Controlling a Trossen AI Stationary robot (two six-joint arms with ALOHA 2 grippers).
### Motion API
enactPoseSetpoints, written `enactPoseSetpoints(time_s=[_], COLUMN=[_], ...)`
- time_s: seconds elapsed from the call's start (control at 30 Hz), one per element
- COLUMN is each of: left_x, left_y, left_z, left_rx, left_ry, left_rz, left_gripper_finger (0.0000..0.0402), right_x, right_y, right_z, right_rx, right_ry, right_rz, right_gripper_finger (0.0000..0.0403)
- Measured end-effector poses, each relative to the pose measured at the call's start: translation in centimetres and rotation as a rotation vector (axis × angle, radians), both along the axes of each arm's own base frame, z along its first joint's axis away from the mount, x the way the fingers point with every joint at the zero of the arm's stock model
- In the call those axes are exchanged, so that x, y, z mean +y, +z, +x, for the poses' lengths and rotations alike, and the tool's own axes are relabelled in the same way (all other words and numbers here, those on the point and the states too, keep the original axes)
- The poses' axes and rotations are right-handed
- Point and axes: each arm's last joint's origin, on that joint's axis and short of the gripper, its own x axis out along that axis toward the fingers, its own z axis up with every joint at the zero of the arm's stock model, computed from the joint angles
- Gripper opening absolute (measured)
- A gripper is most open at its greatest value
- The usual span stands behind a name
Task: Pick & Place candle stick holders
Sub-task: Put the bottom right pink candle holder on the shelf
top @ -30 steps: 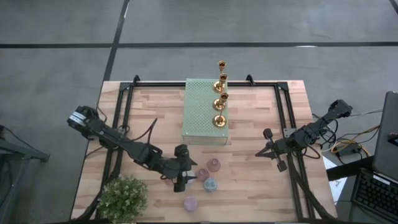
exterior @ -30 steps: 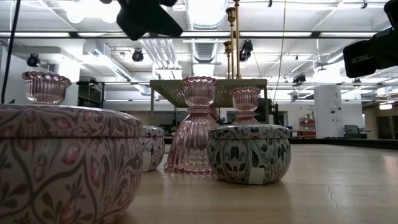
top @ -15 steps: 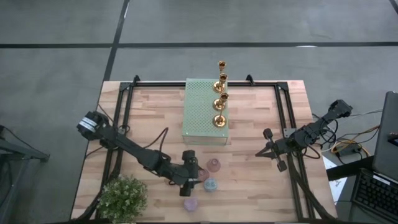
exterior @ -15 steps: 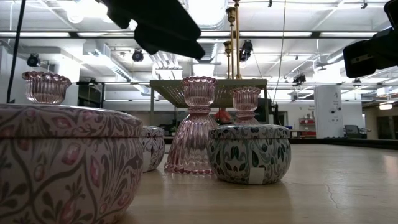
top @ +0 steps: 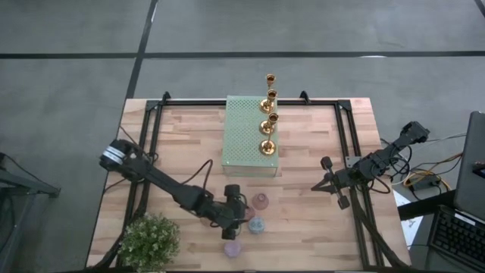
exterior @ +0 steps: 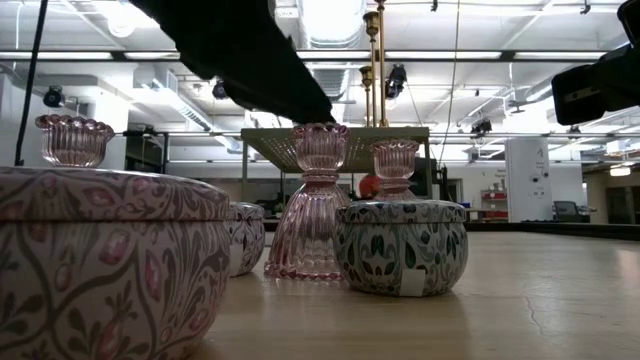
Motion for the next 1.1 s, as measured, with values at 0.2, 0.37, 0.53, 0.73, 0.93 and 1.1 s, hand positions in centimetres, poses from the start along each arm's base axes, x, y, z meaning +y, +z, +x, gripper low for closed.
enactPoseSetpoints(time_s=[0.2, 0.37, 0.53, 0.73, 0.93, 1.1], left_x=[0.0, 0.0, 0.2, 0.3, 0.4, 0.7], left_y=[-0.7, -0.8, -0.9, -1.0, -1.0, -1.3], left_z=[0.3, 0.3, 0.3, 0.2, 0.2, 0.0], left_rx=[0.014, 0.007, 0.021, 0.031, 0.032, 0.065], left_ry=[0.003, 0.007, 0.011, 0.012, 0.011, 0.03], left_rz=[0.013, 0.043, 0.055, 0.072, 0.107, 0.152], left_gripper_finger=[0.0206, 0.0206, 0.0206, 0.0203, 0.0158, 0.0104], right_x=[0.0, 0.0, 0.0, 0.0, 0.0, 0.0], right_y=[0.0, 0.0, 0.0, 0.0, 0.0, 0.0], right_z=[0.0, 0.0, 0.0, 0.0, 0.0, 0.0], right_rx=[0.0, 0.0, 0.0, 0.0, 0.0, 0.0], right_ry=[0.0, 0.0, 0.0, 0.0, 0.0, -0.001], right_rz=[0.0, 0.0, 0.0, 0.0, 0.0, 0.0], right_gripper_finger=[0.0008, 0.0008, 0.0008, 0.0008, 0.0008, 0.0008])
